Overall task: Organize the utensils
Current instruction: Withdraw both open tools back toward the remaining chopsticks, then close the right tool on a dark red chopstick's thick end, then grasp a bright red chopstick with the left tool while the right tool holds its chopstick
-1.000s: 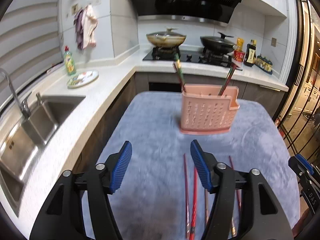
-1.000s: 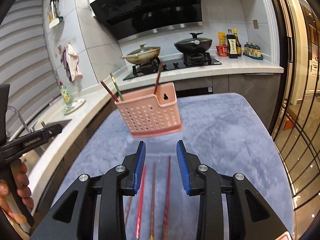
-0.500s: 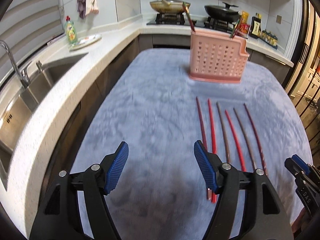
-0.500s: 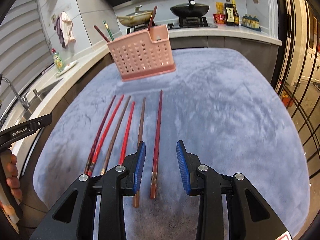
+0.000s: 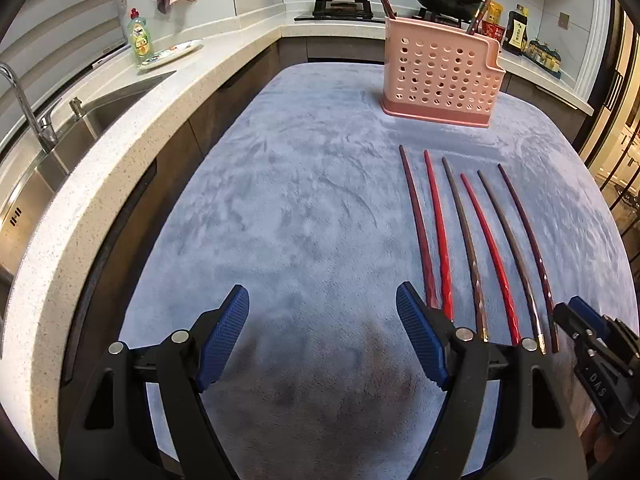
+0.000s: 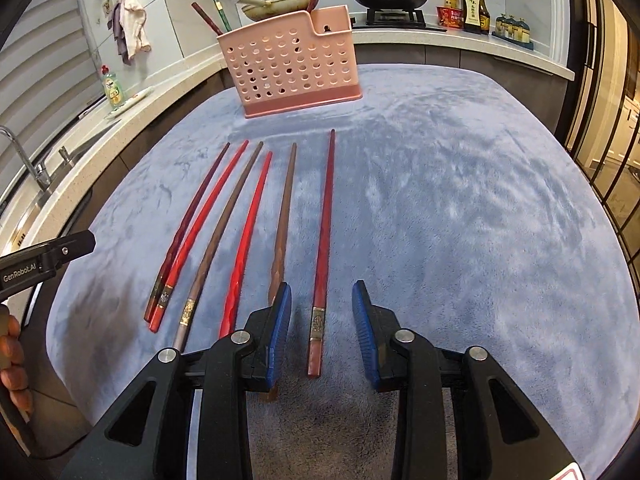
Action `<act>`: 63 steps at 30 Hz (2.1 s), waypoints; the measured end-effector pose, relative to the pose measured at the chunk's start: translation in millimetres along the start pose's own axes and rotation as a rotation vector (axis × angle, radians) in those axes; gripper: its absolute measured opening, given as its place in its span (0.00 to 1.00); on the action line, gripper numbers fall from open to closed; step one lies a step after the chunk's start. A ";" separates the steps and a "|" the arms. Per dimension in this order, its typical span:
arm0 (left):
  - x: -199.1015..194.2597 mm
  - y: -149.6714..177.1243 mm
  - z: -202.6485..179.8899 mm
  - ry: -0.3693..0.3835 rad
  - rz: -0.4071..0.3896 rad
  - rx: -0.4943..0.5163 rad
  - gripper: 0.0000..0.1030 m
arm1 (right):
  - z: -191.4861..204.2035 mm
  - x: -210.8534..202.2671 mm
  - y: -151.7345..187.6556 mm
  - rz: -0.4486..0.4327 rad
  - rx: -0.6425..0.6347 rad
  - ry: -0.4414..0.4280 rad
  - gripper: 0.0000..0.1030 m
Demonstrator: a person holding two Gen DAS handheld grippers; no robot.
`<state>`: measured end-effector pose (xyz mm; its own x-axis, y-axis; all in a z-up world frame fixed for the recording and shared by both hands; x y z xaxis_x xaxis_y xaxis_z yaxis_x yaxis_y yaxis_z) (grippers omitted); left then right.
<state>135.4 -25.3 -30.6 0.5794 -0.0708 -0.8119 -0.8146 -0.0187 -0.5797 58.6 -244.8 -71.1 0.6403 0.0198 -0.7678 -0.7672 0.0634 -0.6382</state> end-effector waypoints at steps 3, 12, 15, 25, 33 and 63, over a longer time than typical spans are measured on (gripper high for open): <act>2.0 2.7 -2.4 0.000 0.009 0.002 0.70 | 2.1 4.7 3.7 0.013 -0.006 -0.001 0.21; 11.2 10.4 -6.3 0.027 0.047 -0.005 0.70 | -5.5 7.5 13.8 0.024 0.009 0.013 0.06; 15.2 15.5 -12.0 0.053 0.068 -0.006 0.70 | -7.4 4.7 15.3 0.025 0.013 0.016 0.06; 33.0 29.4 -31.1 0.089 0.119 0.006 0.70 | -10.7 1.1 22.2 0.028 0.029 0.002 0.06; 44.4 31.5 -39.1 0.082 0.127 0.024 0.70 | -10.5 1.2 24.0 0.027 0.027 0.002 0.06; 49.0 24.4 -30.6 0.049 0.123 0.051 0.08 | -12.5 -3.2 20.5 0.021 0.030 0.002 0.06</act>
<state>143.2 -59.8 -82.5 0.4724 -0.1179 -0.8734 -0.8763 0.0433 -0.4798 40.3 -256.1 -82.4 0.6241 0.0195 -0.7811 -0.7790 0.0926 -0.6202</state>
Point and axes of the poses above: each gripper's, at about its wrist camera, not at the fingertips, and x roughly the way its jaws point, z to its left, y to its underside, the point moved 4 cm from there along x, roughly the way its jaws point, and after that the axes turned 10 degrees about -x, right-handed, at the moved point
